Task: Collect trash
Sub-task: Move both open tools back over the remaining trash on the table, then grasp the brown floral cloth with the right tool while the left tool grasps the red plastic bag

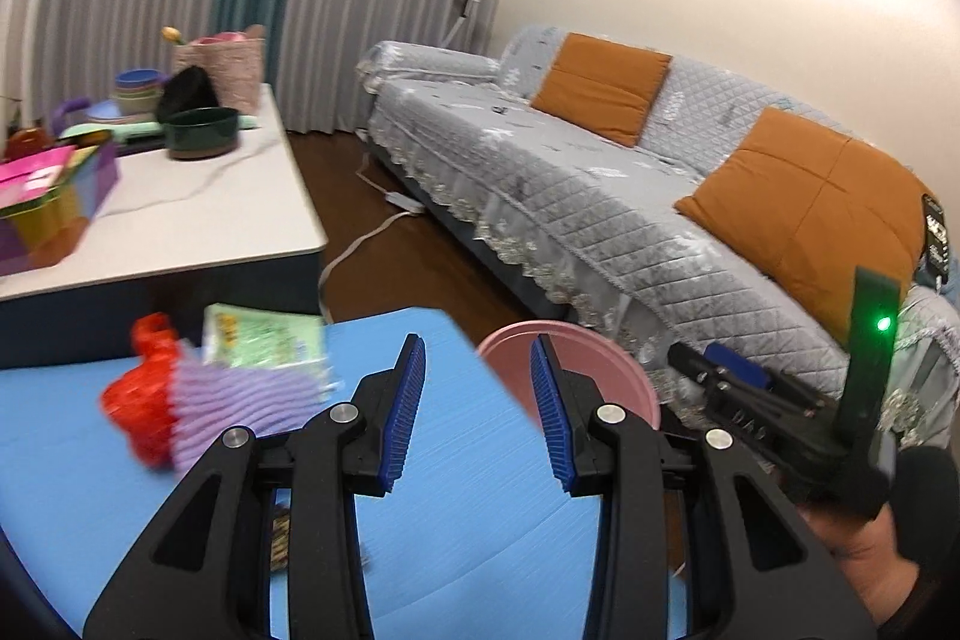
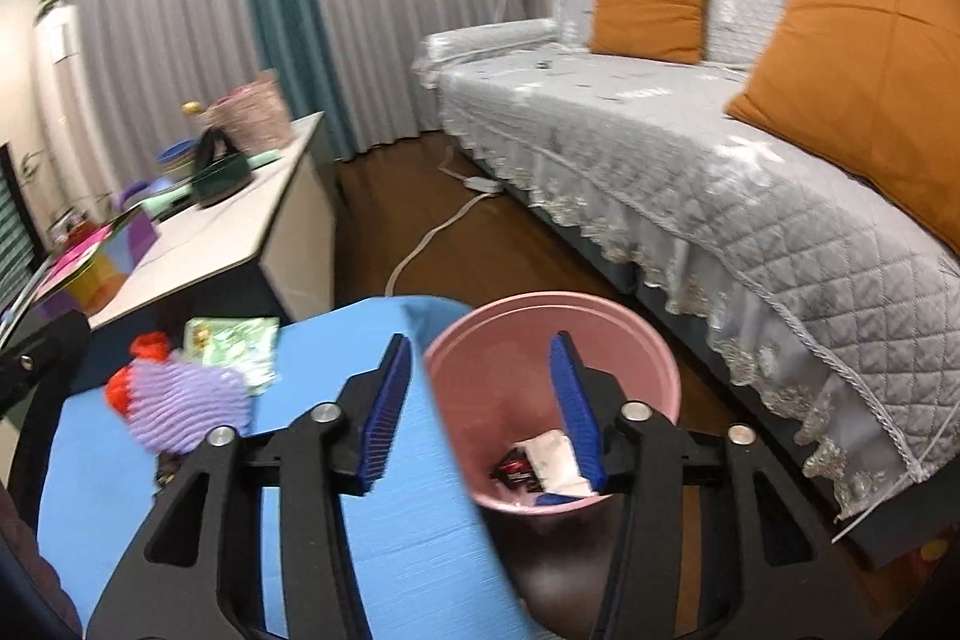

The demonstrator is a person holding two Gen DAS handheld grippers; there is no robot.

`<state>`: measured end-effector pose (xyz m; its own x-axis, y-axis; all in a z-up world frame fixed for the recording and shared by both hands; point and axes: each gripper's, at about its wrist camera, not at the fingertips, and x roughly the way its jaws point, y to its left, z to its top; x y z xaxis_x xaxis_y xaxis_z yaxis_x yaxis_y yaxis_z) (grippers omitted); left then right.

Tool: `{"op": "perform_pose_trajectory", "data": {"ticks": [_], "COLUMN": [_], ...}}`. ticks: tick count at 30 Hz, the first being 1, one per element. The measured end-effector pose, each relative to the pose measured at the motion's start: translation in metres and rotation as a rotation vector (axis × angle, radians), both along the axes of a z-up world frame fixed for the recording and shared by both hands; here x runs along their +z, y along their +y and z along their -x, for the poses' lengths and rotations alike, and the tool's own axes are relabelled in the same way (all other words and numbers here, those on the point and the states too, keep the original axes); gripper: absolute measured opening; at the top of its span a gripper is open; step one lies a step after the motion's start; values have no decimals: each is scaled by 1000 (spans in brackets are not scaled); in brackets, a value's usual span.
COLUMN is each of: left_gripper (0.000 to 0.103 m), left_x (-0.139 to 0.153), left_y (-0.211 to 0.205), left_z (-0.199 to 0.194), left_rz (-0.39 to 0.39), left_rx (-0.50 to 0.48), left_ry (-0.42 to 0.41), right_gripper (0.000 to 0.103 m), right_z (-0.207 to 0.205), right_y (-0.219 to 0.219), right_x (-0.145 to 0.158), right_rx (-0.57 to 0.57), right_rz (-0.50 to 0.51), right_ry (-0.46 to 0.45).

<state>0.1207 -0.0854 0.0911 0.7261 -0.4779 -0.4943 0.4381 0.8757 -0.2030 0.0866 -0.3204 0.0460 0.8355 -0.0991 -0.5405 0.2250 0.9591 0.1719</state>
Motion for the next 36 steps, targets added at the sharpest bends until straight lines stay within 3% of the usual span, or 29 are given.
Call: {"op": "perform_pose_trajectory", "data": {"ticks": [7, 14, 18, 29, 36], "left_gripper": [36, 36, 36, 36, 36], "left_x": [-31, -55, -64, -96, -97], "left_y": [47, 89, 113, 163, 166], "left_z": [20, 25, 25, 18, 8], "left_rz": [-59, -120, -107, -72, -90], "left_rx": [150, 255, 323, 479, 507], "left_ry": [-7, 5, 41, 151, 130], "right_gripper": [29, 28, 28, 30, 46], "right_z": [6, -3, -10, -34, -43], "right_y": [42, 76, 93, 140, 175], "right_x": [-13, -21, -31, -67, -74], "right_rx": [113, 181, 215, 341, 446], "right_rz": [-39, -50, -47, -103, -121], "right_ry": [38, 44, 54, 132, 122]}}
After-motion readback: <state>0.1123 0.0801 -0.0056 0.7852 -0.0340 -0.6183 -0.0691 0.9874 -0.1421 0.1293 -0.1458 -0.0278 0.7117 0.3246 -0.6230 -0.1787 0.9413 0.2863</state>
